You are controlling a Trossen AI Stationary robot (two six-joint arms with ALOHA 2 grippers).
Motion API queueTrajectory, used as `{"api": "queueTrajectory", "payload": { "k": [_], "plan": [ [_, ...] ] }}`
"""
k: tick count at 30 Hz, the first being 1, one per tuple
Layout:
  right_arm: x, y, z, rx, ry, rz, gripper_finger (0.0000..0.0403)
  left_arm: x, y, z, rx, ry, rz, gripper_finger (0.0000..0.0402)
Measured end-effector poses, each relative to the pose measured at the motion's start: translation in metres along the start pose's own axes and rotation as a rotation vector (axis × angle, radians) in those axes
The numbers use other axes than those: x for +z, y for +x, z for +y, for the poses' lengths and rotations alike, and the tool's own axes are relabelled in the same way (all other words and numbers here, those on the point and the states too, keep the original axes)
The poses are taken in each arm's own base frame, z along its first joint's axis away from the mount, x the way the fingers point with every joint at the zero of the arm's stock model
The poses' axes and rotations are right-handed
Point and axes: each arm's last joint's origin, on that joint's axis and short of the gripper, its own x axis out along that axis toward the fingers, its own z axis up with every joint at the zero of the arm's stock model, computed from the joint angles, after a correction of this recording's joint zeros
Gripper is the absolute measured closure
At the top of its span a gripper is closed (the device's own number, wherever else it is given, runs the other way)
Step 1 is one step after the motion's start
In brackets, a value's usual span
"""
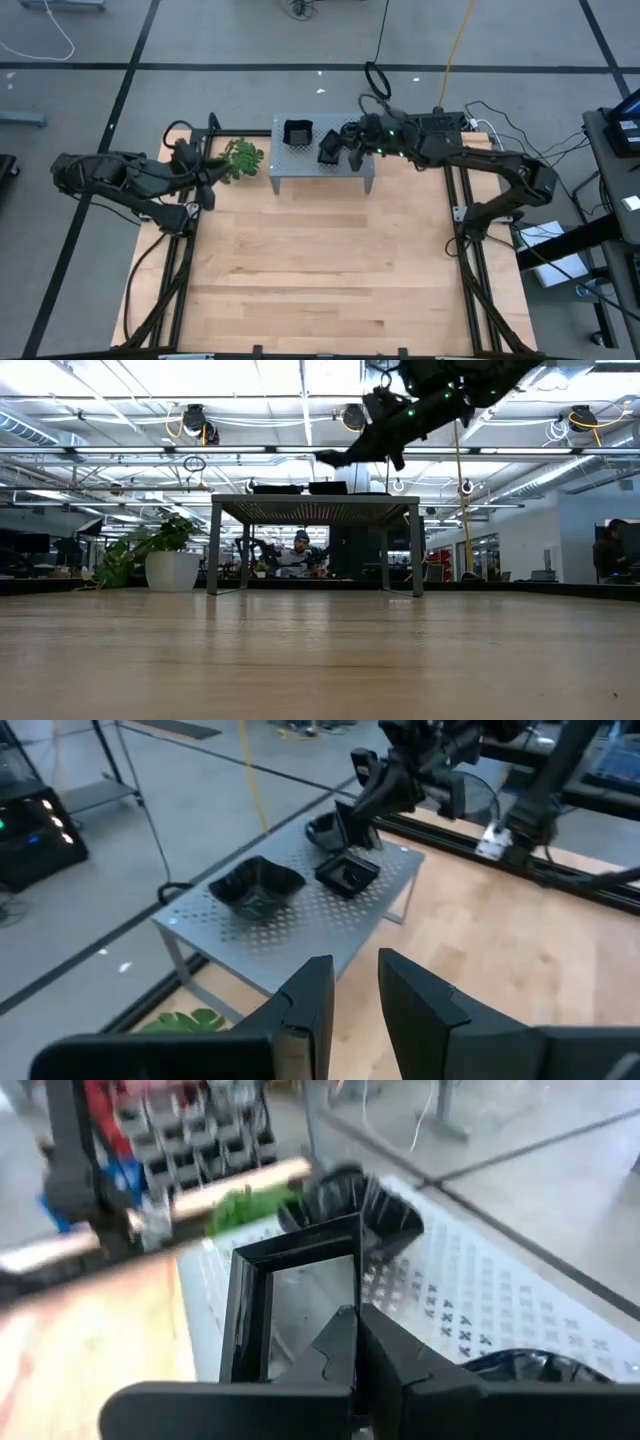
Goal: Pick & Place Mini shaped plates
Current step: Stack the black square plate on top of the black square plate on the shelf
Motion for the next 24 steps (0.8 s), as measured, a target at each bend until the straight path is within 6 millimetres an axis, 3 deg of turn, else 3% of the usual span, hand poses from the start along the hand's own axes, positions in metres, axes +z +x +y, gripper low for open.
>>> {"api": "queueTrajectory", "payload": {
  "k": [7,12,24],
  "plan": [
    [0.024,0.013,-0.012,0.119,-0.136,0.096,0.0403,0.002,0.001,0.000,0.046,-0.042,-0.036,0.0316],
    [0.024,0.012,-0.014,0.168,-0.241,0.191,0.0403,0.006,0.000,-0.001,0.045,-0.083,-0.069,0.0316],
    [0.021,0.012,-0.015,0.172,-0.342,0.205,0.0391,0.007,0.000,0.000,0.100,-0.079,-0.101,0.0316]
  ]
}}
